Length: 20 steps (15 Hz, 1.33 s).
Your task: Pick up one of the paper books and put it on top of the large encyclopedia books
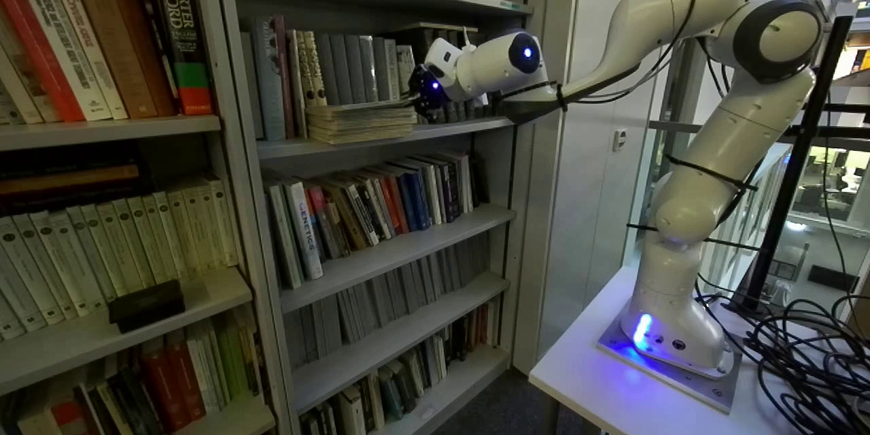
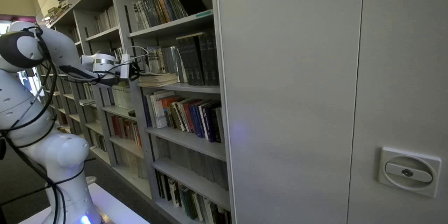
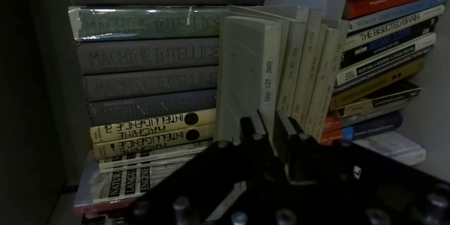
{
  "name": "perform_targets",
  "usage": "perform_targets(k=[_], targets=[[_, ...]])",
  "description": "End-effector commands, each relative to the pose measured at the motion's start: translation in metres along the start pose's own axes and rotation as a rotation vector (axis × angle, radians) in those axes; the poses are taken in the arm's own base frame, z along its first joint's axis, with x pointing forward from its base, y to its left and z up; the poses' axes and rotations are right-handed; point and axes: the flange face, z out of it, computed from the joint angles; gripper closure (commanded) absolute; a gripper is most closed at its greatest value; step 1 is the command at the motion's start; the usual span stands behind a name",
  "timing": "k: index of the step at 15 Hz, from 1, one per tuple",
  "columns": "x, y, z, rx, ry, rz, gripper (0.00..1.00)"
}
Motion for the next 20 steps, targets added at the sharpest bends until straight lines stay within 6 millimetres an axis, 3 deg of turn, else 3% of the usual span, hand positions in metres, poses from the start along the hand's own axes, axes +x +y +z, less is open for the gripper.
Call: perform_targets(k=[1, 8, 20], targets=[[-0.001, -0.001, -0.017, -0.004, 0.026, 0.009, 0.57], [0.008, -0.001, -0.028, -0.012, 0.045, 0.004, 0.03], [0.023, 0.014, -0.012, -0.036, 0.070, 0.018, 0.00]])
